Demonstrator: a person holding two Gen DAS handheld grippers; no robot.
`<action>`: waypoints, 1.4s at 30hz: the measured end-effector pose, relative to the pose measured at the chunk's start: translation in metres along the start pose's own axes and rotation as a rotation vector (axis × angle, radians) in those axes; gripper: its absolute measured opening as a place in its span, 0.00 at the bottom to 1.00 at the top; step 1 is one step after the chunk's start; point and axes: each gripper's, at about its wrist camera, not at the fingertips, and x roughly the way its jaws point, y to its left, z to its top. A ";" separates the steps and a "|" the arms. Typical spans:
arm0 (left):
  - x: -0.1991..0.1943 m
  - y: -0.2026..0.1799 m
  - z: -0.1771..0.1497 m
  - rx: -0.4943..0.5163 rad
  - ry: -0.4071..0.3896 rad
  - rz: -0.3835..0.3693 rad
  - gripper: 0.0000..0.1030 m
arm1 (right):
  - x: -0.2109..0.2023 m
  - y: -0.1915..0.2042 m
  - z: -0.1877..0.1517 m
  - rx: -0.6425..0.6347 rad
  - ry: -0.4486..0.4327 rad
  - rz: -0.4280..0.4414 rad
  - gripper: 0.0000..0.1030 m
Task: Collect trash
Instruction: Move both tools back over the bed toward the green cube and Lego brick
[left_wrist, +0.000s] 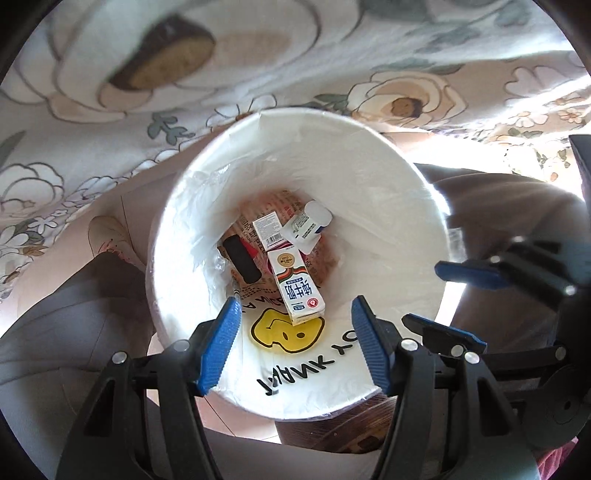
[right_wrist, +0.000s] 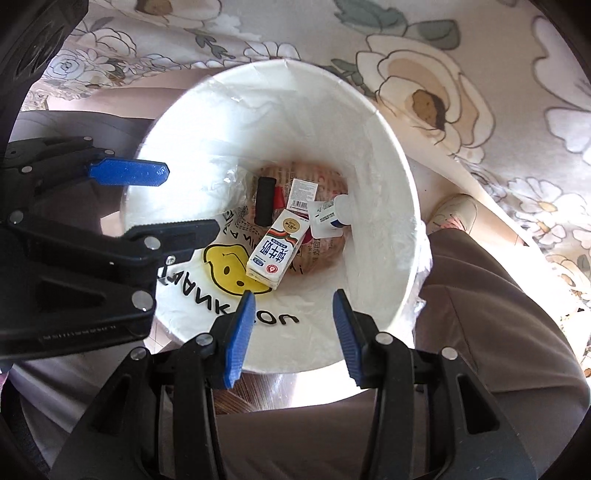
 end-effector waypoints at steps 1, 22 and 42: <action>-0.010 -0.001 -0.002 0.005 -0.020 -0.001 0.63 | -0.008 0.000 -0.004 0.001 -0.013 0.002 0.44; -0.253 -0.034 -0.020 0.198 -0.532 0.097 0.80 | -0.219 0.004 -0.066 -0.067 -0.389 -0.082 0.44; -0.337 -0.028 0.075 0.424 -0.720 0.173 0.88 | -0.396 -0.036 0.030 0.000 -0.652 -0.045 0.58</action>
